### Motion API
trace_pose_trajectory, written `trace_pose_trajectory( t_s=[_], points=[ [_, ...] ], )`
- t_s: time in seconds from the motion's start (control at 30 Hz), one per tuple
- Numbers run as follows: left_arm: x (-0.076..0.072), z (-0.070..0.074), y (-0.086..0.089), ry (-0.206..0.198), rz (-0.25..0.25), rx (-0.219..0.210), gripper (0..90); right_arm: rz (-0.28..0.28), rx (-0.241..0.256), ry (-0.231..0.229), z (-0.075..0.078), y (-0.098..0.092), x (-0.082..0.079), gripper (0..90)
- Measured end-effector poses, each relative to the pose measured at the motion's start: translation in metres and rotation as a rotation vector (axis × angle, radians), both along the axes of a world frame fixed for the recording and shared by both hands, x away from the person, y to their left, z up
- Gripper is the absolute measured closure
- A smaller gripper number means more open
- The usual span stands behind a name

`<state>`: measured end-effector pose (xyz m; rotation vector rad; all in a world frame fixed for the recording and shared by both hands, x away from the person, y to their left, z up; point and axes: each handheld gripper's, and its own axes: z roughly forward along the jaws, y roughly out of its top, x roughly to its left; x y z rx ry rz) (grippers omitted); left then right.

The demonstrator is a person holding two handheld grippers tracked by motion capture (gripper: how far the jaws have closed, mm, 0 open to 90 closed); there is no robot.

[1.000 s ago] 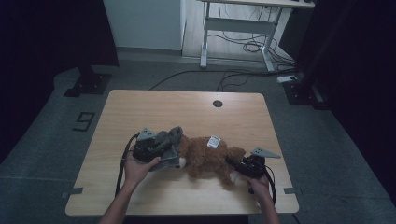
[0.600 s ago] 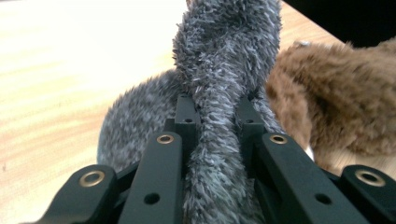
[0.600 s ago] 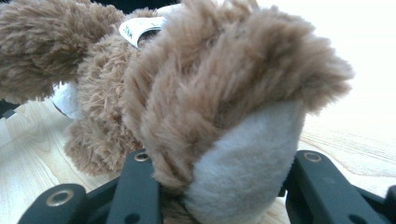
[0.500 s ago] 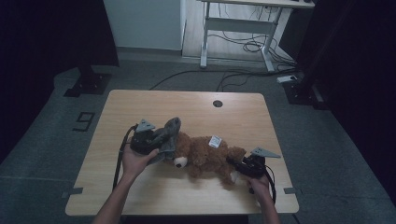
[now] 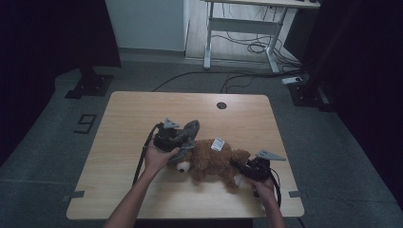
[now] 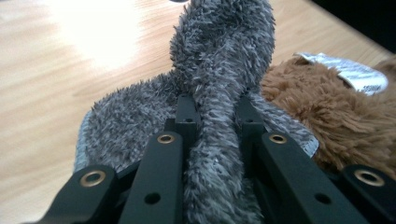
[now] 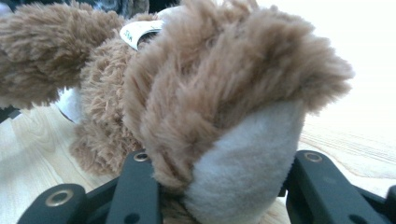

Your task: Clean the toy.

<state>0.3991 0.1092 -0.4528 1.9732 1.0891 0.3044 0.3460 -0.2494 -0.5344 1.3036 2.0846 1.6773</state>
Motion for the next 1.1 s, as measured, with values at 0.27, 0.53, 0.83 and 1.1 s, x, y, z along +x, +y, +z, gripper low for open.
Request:
trace_pose_trajectory(
  t_s=[0.27,0.53,0.83,1.1],
  points=[
    [-0.022,-0.01,0.007,-0.03,-0.027,-0.003,76.8,-0.002,0.039,-0.004,0.009,-0.005,-0.004,44.3],
    [-0.04,-0.019,0.014,-0.059,-0.027,-0.036,77.0,-0.05,0.01,-0.092,0.038,-0.006,-0.014,32.0],
    [-0.056,-0.023,0.018,-0.069,-0.045,-0.049,77.0,-0.047,0.053,-0.142,0.073,-0.008,-0.019,25.8],
    [-0.078,-0.029,0.027,-0.091,-0.058,-0.084,77.0,0.133,-0.132,0.045,0.053,0.034,0.005,14.5]
  ],
)
